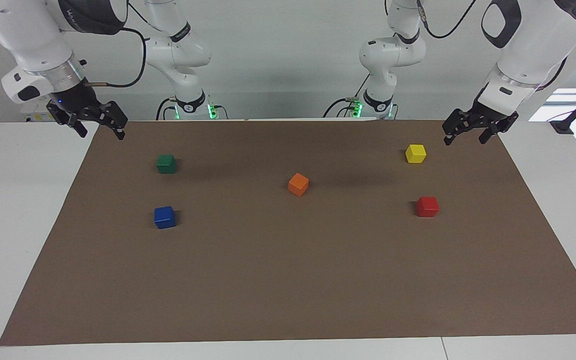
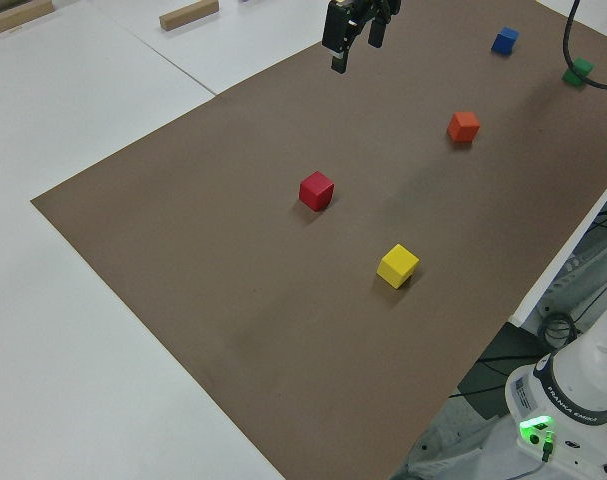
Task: Transfer red block to right arm and stack on blue block
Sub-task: 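Move the left gripper out toward the red cube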
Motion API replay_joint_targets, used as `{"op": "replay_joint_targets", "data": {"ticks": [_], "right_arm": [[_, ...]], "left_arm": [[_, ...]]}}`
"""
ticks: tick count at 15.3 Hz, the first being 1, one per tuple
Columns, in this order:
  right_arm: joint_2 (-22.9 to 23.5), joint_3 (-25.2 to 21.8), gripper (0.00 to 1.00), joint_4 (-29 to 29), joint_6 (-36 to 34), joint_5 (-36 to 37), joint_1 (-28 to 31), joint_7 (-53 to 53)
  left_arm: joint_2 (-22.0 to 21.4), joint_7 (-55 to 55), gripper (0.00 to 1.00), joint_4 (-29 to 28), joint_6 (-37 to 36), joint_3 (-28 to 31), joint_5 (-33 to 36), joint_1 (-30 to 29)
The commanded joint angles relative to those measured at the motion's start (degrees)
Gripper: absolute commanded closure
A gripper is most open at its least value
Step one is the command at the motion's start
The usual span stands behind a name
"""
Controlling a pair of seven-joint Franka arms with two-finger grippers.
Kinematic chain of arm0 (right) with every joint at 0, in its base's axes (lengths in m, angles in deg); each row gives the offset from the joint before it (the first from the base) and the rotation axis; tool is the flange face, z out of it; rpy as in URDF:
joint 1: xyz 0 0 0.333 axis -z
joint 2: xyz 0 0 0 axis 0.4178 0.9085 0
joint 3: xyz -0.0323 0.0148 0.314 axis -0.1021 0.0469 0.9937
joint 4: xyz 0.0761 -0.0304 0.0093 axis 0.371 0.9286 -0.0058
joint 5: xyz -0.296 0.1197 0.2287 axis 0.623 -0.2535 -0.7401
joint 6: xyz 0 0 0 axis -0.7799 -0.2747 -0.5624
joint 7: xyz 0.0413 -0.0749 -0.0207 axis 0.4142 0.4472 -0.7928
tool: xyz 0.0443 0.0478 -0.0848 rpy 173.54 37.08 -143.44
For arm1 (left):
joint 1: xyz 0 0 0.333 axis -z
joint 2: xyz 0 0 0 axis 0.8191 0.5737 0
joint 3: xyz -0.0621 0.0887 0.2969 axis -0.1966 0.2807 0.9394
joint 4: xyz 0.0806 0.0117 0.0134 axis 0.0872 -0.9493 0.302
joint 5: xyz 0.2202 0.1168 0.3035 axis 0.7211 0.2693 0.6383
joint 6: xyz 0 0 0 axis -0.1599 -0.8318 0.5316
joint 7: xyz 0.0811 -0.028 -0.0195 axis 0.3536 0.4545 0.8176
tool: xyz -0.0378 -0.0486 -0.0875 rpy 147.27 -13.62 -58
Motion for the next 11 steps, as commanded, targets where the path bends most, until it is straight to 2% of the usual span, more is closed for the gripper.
{"op": "replay_joint_targets", "data": {"ticks": [1, 4, 11], "right_arm": [[-0.3, 0.5, 0.0, 0.1, -0.1, 0.3, 0.7, 0.9], [-0.3, 0.5, 0.0, 0.3, -0.2, 0.3, 0.5, 0.8], [-0.4, 0.7, 0.0, 0.5, 0.6, 0.3, 0.0, 0.8]], "left_arm": [[-1.1, 0.5, 0.0, -1.6, 1.3, 0.7, 0.7, 1.0], [-1.4, 0.2, 0.0, -2.4, 2.1, 0.7, 0.7, 1.0], [-2.2, 0.0, 0.0, -10.4, 11.7, 1.8, 0.7, 0.8]]}}
